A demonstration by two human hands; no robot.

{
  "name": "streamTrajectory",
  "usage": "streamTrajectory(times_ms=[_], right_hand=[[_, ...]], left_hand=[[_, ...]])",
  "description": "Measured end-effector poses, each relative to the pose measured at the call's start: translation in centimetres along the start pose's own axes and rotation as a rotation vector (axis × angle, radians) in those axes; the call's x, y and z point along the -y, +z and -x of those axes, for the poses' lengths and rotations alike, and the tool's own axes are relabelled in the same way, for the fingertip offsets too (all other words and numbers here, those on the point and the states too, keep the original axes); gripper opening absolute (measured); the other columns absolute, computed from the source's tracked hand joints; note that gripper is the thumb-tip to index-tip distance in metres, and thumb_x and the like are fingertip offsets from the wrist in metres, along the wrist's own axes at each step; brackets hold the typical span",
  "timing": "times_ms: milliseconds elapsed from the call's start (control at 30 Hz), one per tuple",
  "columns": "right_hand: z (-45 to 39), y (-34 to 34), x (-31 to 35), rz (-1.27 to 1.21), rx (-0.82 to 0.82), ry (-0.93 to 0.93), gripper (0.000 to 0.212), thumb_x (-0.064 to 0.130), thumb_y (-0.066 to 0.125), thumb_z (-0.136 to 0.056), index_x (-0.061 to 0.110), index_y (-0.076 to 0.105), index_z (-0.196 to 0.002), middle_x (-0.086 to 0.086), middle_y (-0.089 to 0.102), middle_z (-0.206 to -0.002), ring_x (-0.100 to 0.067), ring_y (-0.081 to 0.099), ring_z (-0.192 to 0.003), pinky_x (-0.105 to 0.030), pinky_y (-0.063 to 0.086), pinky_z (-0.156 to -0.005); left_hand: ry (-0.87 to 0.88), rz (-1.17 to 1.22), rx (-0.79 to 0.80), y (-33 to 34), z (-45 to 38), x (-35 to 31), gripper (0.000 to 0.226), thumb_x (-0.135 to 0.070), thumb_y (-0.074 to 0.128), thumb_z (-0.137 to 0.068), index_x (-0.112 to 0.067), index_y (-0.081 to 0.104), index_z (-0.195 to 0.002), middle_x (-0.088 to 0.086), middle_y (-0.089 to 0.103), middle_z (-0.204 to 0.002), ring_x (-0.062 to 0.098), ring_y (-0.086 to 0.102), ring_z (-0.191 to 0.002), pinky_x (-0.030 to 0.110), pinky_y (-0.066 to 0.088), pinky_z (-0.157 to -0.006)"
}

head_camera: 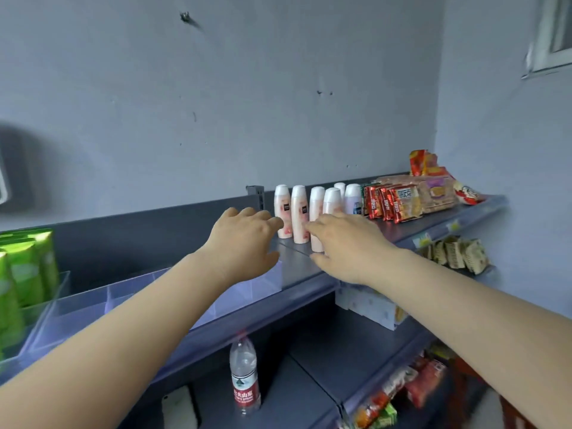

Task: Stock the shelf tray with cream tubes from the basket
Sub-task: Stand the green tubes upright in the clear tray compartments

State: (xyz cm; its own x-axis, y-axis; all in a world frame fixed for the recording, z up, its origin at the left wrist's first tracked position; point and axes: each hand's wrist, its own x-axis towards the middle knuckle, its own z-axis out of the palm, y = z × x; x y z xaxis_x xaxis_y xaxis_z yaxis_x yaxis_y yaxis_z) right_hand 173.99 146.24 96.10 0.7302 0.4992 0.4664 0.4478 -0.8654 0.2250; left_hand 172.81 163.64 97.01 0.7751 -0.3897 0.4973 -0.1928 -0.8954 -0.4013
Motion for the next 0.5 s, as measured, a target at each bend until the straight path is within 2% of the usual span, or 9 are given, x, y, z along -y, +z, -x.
streamTrajectory(times_ms=[233, 500], right_hand=[[5.8, 0.4, -8.2, 0.118, 0.068, 0.124, 0.049, 0.04, 0.045, -0.093, 0.02, 0.039, -0.137, 0.0, 0.047, -0.134, -0.023, 0.039, -0.126, -0.038, 0.033, -0.104], [12.7, 2.6, -15.5, 0.213, 0.19, 0.277, 0.054, 0.043, 0.044, -0.093, 0.019, 0.033, -0.141, -0.002, 0.041, -0.141, -0.023, 0.033, -0.133, -0.041, 0.025, -0.112]], left_hand=[[0.11, 0.072, -0.011, 1.0, -4.9, -8.4, 0.047, -0.041, 0.045, -0.09, -0.024, 0.042, -0.133, -0.005, 0.052, -0.127, 0.021, 0.048, -0.117, 0.033, 0.035, -0.095], [0.255, 0.121, 0.01, 2.3, -8.8, -17.8, 0.05, -0.043, 0.047, -0.09, -0.02, 0.04, -0.134, 0.0, 0.048, -0.133, 0.023, 0.043, -0.123, 0.035, 0.032, -0.098]])
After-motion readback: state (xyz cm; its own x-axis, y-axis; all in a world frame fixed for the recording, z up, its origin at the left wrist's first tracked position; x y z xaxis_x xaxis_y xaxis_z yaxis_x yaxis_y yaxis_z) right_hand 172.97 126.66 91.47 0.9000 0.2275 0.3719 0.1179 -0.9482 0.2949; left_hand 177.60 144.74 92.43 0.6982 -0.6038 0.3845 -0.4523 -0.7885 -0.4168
